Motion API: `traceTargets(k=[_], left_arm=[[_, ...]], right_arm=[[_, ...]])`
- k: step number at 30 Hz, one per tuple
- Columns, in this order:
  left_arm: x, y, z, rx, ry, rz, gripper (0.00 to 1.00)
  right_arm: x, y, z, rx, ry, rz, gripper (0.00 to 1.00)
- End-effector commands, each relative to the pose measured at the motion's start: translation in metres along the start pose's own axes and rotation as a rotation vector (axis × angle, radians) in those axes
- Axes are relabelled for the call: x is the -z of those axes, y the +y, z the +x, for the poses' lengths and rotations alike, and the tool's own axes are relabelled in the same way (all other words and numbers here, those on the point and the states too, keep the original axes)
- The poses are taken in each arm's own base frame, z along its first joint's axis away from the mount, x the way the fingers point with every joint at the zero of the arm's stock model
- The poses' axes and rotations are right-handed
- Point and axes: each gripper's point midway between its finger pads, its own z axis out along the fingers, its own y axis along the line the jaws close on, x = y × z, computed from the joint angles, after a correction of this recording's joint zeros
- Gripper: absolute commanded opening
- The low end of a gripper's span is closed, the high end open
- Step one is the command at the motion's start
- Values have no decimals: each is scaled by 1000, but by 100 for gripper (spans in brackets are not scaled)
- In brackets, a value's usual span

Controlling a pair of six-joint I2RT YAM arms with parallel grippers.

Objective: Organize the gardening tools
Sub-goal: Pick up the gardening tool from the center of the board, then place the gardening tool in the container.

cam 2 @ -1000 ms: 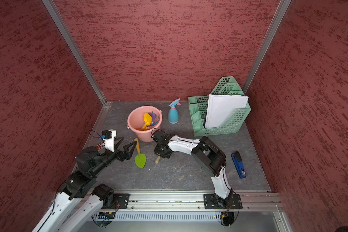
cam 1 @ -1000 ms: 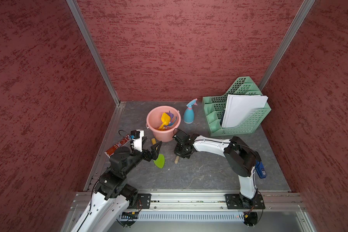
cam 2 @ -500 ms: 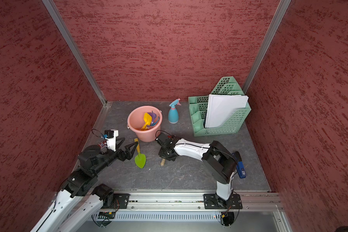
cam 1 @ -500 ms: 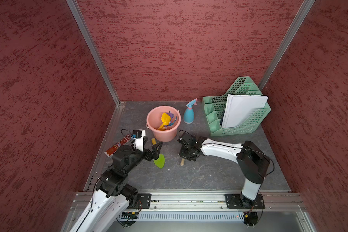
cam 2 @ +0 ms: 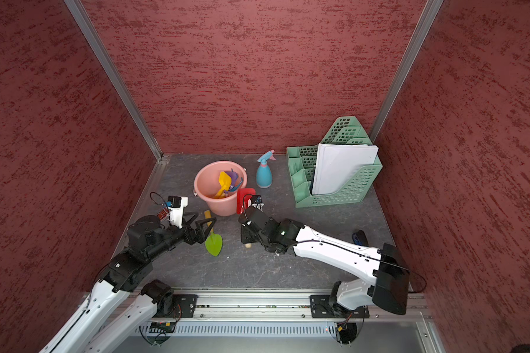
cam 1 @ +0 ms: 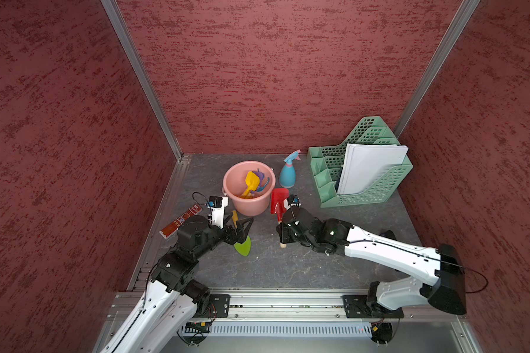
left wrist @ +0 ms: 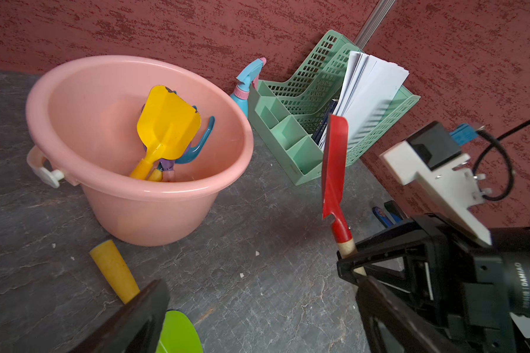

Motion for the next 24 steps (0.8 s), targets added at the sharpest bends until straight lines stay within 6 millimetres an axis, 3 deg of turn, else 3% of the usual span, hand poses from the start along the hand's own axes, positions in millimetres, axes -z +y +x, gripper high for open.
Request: traceTargets(k=[1, 7, 11, 14, 18, 24], left_arm=[[5, -10, -9, 4, -12, 33, 100], [6, -10, -4, 25, 4, 41, 100], [9, -10, -2, 32, 5, 39, 100], [12, -11, 0, 37, 7, 41, 100], [16, -12, 0, 44, 8, 42, 100], [21, -13, 1, 63, 11, 46, 100]], right_arm=[[17, 13, -30, 149, -162, -29, 0], [25, 42, -75, 296, -340, -56, 0], [19, 71, -104, 356, -435, -83, 0], [0, 82, -119, 359, -482, -97, 0], [-14, 87, -141, 336, -542, -108, 0], [-31, 76, -174, 292, -634, -108, 0]])
